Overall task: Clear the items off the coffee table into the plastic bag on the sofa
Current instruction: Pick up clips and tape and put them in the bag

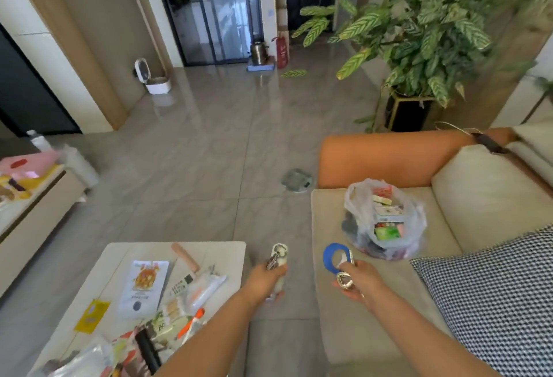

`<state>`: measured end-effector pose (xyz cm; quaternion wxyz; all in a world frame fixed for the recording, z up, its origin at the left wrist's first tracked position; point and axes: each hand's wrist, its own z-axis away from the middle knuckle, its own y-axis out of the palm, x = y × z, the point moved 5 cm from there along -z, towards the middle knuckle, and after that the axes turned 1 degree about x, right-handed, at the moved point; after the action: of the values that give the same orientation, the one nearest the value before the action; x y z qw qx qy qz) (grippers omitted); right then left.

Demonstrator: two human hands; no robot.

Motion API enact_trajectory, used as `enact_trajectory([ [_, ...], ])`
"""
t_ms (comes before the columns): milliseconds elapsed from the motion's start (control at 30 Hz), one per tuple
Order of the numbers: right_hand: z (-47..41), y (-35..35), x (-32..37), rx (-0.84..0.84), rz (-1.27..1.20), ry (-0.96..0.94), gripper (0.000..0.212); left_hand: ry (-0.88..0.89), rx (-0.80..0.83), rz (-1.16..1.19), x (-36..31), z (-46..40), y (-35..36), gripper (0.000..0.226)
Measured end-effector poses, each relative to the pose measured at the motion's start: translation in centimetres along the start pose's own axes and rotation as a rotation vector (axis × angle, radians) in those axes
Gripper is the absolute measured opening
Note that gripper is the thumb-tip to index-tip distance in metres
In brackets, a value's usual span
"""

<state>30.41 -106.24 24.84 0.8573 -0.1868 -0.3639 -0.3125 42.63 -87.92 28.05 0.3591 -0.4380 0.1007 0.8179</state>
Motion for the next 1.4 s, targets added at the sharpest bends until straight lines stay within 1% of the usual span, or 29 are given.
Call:
enact_trajectory([
  [67,-1.2,-1.8,0.7,-0.042,-0.029,0.004,0.002,-0.004,0.044,-0.039,-1.4,-2.0,2.0,0.01],
  [200,-3.6,-4.3,2.0,-0.12,-0.109,0.02,0.011,-0.011,0.16,-0.113,-4.2,-5.9,5.7,0.007],
  [333,-6.2,-5.9,3.5,-0.213,-0.211,0.034,0.008,0.011,0.279,-0.212,-7.2,-10.2,8.4,0.014],
  [400,-7.7,-6.6,4.0,-0.271,-0.248,0.053,0.012,0.012,0.334,-0.264,-8.6,-12.6,9.2,0.015],
  [500,-9.4,-7.5,4.7,-0.338,-0.384,0.105,0.015,0.004,0.424,-0.341,-11.0,-16.0,10.4,0.016],
  [533,-9.9,-7.8,4.9,-0.36,-0.402,0.125,0.011,0.009,0.442,-0.361,-11.9,-17.3,10.7,0.017],
  [567,-10.5,-8.1,5.2,-0.37,-0.392,0.13,0.011,0.02,0.454,-0.39,-12.8,-18.5,11.1,0.017],
  [633,-11.9,-8.7,5.4,-0.393,-0.392,0.153,0.028,0.031,0.469,-0.43,-14.3,-20.6,11.8,0.017],
  [667,-12.4,-9.1,5.3,-0.439,-0.393,0.164,0.029,0.023,0.474,-0.429,-14.9,-21.7,12.2,0.017],
  [700,-12.7,-9.5,5.5,-0.486,-0.403,0.178,0.027,0.002,0.476,-0.408,-15.3,-22.6,12.7,0.018],
  [767,-13.0,-10.1,5.9,-0.545,-0.42,0.206,0.012,-0.066,0.491,-0.38,-16.1,-23.7,14.0,0.018],
  [800,-13.5,-10.7,6.0,-0.572,-0.431,0.211,0.011,-0.084,0.511,-0.383,-16.4,-24.3,15.0,0.017],
  [867,-14.5,-12.1,6.4,-0.61,-0.423,0.23,0.013,-0.07,0.563,-0.42,-17.5,-25.1,17.0,0.014],
  [967,-17.1,-14.1,7.1,-0.617,-0.374,0.272,0.004,-0.038,0.617,-0.495,-18.5,-26.9,20.3,0.011],
  [1000,-18.3,-14.7,6.9,-0.624,-0.347,0.302,0.005,-0.034,0.62,-0.511,-18.6,-27.6,21.2,0.009],
  [1067,-20.3,-15.8,7.3,-0.638,-0.287,0.33,0.014,-0.048,0.603,-0.497,-18.7,-29.2,23.1,0.012],
  [1100,-21.3,-16.3,7.4,-0.62,-0.251,0.35,0.017,-0.068,0.59,-0.483,-18.8,-30.1,24.1,0.016],
  [1167,-23.8,-17.0,7.3,-0.572,-0.201,0.382,0.015,-0.149,0.541,-0.46,-18.5,-31.9,26.3,0.027],
  [1267,-27.8,-18.2,7.1,-0.577,-0.101,0.427,0.017,-0.278,0.459,-0.447,-17.4,-35.8,30.0,0.046],
  [1300,-29.2,-18.5,6.9,-0.58,-0.072,0.436,0.02,-0.306,0.437,-0.446,-16.9,-37.1,31.2,0.047],
  [1400,-33.2,-18.3,5.7,-0.528,-0.069,0.475,0.03,-0.353,0.394,-0.414,-16.1,-40.0,34.5,0.042],
])
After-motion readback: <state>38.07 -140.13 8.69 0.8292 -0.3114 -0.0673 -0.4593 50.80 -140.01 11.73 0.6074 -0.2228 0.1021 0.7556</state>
